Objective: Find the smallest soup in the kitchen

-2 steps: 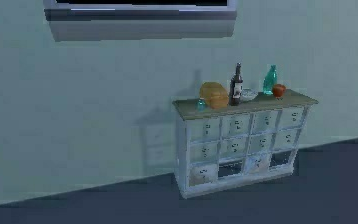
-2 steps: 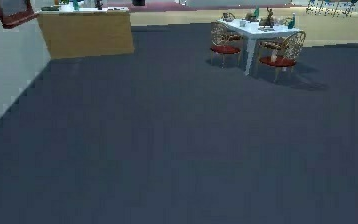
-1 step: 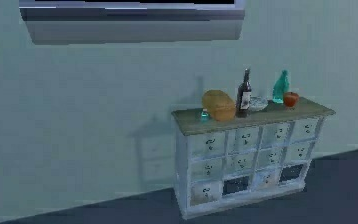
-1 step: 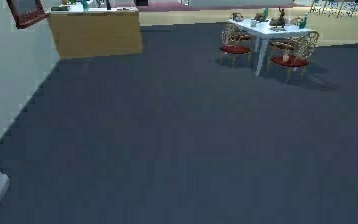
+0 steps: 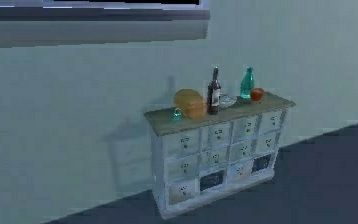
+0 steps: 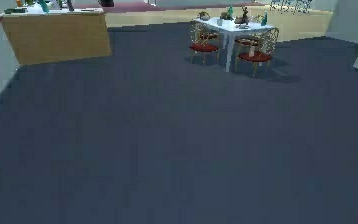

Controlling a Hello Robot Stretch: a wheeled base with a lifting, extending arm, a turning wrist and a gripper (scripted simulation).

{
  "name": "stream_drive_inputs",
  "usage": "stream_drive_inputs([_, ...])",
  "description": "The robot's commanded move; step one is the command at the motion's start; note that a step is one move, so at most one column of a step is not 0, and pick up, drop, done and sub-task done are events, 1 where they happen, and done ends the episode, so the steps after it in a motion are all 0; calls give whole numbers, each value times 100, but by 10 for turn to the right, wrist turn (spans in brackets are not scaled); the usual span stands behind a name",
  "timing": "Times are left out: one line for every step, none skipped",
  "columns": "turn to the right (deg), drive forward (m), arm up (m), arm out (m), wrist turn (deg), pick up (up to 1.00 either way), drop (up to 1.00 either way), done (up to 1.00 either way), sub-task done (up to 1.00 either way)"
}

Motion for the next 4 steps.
stream_drive_inputs([0, 45, 0, 0, 0, 0, 0, 0, 0])
stream_drive_inputs([450, 0, 0, 0, 0, 0, 0, 0, 0])
stream_drive_inputs([450, 0, 0, 0, 0, 0, 0, 0, 0])
stream_drive_inputs([120, 0, 0, 0, 0, 0, 0, 0, 0])
